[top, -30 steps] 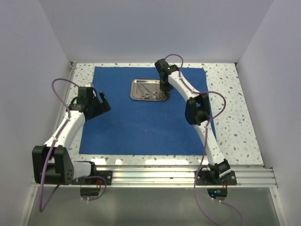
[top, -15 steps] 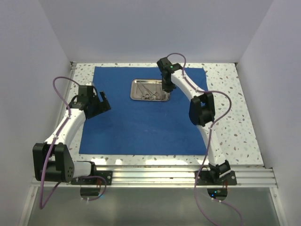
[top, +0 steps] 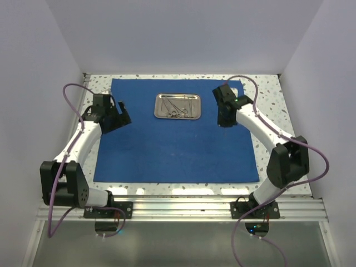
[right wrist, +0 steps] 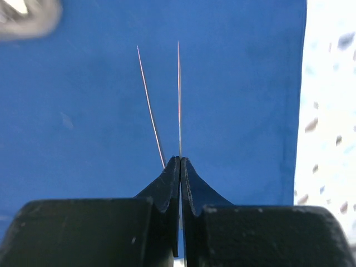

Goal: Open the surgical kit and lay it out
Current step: Place the medical item in the surgical kit, then pick up the medical item from the container.

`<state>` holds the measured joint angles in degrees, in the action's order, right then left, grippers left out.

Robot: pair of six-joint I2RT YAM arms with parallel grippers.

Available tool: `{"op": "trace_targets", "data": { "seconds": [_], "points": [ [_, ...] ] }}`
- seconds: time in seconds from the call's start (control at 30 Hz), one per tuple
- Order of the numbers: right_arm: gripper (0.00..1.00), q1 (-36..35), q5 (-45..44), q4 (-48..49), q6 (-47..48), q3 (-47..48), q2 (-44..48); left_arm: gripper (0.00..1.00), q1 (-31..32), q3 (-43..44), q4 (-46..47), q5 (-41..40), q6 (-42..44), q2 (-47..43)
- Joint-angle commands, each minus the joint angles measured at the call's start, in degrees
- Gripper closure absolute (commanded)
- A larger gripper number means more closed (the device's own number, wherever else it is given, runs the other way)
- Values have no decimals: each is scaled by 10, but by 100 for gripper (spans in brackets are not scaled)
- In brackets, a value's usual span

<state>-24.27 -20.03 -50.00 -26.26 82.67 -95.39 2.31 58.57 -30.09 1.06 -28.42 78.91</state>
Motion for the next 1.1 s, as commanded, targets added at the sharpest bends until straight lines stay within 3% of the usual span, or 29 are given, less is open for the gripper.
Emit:
{"op": "trace_targets", "data": {
  "seconds": [0.0, 0.17, 0.2, 0.27, 0.3, 0.4, 0.57, 0.8, 0.93, 1.07],
  "points": [
    [100, -2, 9, 24, -40, -112, 20, 11, 0, 16, 6, 5, -7, 10],
    [100, -2, 38, 45, -52, -196, 41, 11, 0, 25, 7, 11, -8, 21],
    [86, -2, 36, 42, -55, -199, 38, 11, 0, 28, 6, 11, -8, 23],
    [69, -2, 28, 28, -56, -194, 34, 11, 0, 31, 2, 11, -7, 23],
    [53, -2, 18, 22, -57, -190, 34, 11, 0, 31, 1, 10, -6, 23],
    [23, -2, 9, 0, -60, -166, 42, 11, 0, 24, -1, 8, -5, 16],
    [21, -2, 16, -21, -54, -91, 50, 12, 0, 13, -1, 8, -6, 3],
    [23, -2, 30, -44, -34, 57, -29, 12, 0, 8, -6, 12, -5, -10],
    [24, -2, 73, 16, -22, 59, -55, 12, 0, 25, -27, 2, 1, -15],
    [27, -2, 133, 41, -3, 140, -118, 12, -1, 16, -27, -9, 1, -26]
  ]
}}
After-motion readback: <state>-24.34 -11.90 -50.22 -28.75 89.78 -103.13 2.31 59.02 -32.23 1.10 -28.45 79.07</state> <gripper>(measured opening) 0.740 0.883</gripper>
